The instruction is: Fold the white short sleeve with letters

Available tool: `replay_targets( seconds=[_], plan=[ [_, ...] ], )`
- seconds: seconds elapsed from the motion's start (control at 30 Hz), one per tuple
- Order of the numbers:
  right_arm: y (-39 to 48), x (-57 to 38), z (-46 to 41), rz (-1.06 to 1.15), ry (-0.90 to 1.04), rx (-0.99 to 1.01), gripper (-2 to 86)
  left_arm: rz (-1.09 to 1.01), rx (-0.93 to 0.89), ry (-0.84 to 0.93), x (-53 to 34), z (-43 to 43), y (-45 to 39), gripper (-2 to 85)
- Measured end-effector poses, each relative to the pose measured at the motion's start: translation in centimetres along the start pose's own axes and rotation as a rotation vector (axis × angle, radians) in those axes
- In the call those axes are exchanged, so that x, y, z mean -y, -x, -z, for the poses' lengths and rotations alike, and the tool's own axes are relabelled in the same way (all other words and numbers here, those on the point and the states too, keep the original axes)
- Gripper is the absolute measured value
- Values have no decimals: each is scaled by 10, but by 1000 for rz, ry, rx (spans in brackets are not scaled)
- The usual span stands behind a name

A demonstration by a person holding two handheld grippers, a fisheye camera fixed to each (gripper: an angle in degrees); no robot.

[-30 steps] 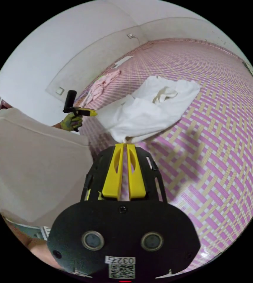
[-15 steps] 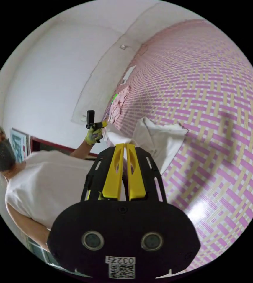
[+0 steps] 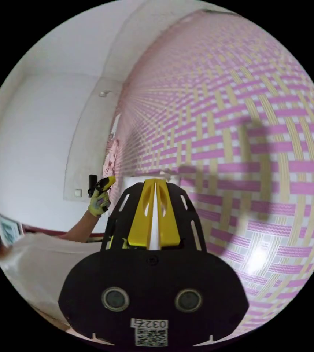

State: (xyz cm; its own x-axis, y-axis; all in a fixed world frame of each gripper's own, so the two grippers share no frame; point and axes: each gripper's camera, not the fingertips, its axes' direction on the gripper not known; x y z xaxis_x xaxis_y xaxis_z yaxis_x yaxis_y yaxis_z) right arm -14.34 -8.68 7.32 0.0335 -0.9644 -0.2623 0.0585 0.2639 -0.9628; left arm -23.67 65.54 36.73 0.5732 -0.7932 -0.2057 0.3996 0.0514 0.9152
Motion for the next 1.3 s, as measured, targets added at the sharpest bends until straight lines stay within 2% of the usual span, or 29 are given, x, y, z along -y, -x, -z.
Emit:
replay_targets(
  seconds=[0.07, 0.17, 0.33, 0.37, 0.47, 0.53, 0.6, 0.7, 0.87, 0.97, 1.07, 1.3],
  plan=[
    [36, -20, -2, 209, -87, -14, -10, -123, -4, 24, -10, -11, -27, -8],
    [61, -23, -37, 380, 20, 14, -10, -216, 24, 117, -9, -46, -52, -9],
    [38, -8, -74, 271, 37, -40, -10, -149, 208, 130, 6, -75, -44, -9],
    [29, -7, -79, 232, 41, -95, -10, -169, 183, 127, 8, -75, -40, -9],
    [13, -10, -78, 183, 24, 4, -10, -147, 118, 113, 8, -70, -38, -9],
    [15, -17, -77, 155, 9, -8, -10, -149, 140, 103, 5, -65, -48, -9],
    [28, -29, -72, 180, -20, -57, -10, -207, 122, 87, -3, -57, -69, -9],
    [61, -64, -63, 340, -13, -56, -10, -321, 96, 131, -29, -49, -113, -9],
    [102, -143, -95, 586, 174, -112, -10, -435, 211, 277, -88, -68, -164, -9],
    [93, -167, -116, 566, 225, -158, -10, -384, 280, 290, -102, -79, -161, -9],
    [74, -177, -123, 490, 209, -176, -10, -364, 251, 237, -101, -72, -160, -9],
    [71, -194, -120, 458, 210, -195, -7, -361, 226, 274, -78, -56, -186, -9]
  ],
)
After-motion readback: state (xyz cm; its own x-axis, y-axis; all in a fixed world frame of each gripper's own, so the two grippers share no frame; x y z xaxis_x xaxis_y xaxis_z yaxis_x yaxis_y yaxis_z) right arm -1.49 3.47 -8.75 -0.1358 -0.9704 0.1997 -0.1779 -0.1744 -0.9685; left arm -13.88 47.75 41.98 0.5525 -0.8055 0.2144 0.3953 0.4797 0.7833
